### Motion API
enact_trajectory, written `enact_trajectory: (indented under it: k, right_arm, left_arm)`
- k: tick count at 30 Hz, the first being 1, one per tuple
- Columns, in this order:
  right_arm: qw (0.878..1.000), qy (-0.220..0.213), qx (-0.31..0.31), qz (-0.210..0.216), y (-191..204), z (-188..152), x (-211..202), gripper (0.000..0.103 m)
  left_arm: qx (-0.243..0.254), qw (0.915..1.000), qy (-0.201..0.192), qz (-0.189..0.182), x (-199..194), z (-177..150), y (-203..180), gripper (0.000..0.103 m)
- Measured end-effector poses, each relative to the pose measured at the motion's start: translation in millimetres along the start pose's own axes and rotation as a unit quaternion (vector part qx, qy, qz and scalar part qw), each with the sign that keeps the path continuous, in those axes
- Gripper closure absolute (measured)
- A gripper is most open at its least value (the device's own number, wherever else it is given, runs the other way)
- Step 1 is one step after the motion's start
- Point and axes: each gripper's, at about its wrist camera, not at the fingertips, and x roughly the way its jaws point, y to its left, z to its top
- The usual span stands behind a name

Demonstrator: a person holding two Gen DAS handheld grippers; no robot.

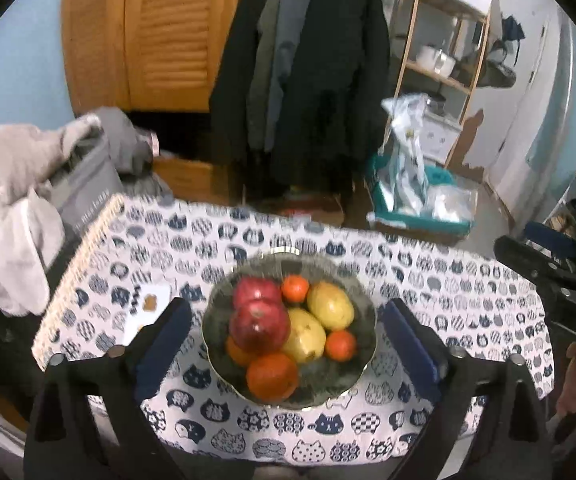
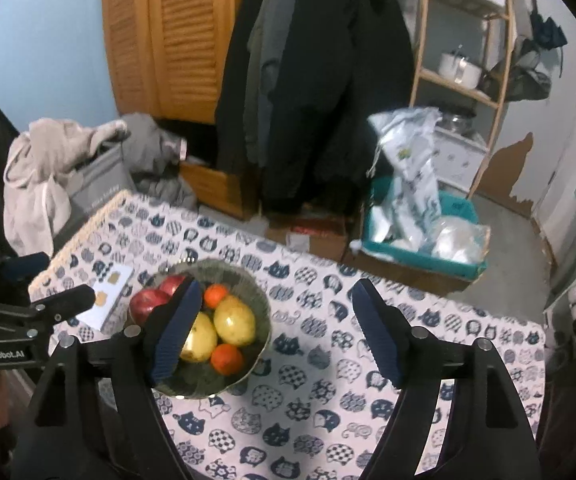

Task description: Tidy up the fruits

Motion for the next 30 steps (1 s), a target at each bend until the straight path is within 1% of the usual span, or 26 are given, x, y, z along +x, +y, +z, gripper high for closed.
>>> enact_trajectory:
  k: [6,13,16,21,27,30]
  right_arm:
    - [0.999,-0.032,0.004,-0.018,-13,7,-32,0.025]
    - [0.998,-0.057,0.013,-0.031,-29,7,-59,0.025]
    - [0.997,-0.066,0.010,-0.044,-34,4,-67,0.025]
    - [0.996,-0.080,0.017,-0.049,-43,0,-76,0.025]
    - [0.993,-0.101,0.024,-0.055,-48,0,-85,0.025]
    - [0.993,-0.103,0.030,-0.056,-50,0,-85,0.025]
  left_arm:
    - [0.020,0.9983,-0.054,0.014,-32,12,-16,0.001]
    - [0.025,0.9950,-0.096,0.016,-59,21,-28,0.001]
    - [0.028,0.9927,-0.116,0.018,-70,26,-32,0.001]
    - [0.026,0.9912,-0.129,0.014,-78,29,-37,0.001]
    - [0.023,0.9900,-0.138,0.019,-80,31,-42,0.001]
    - [0.023,0.9895,-0.141,0.026,-80,33,-44,0.001]
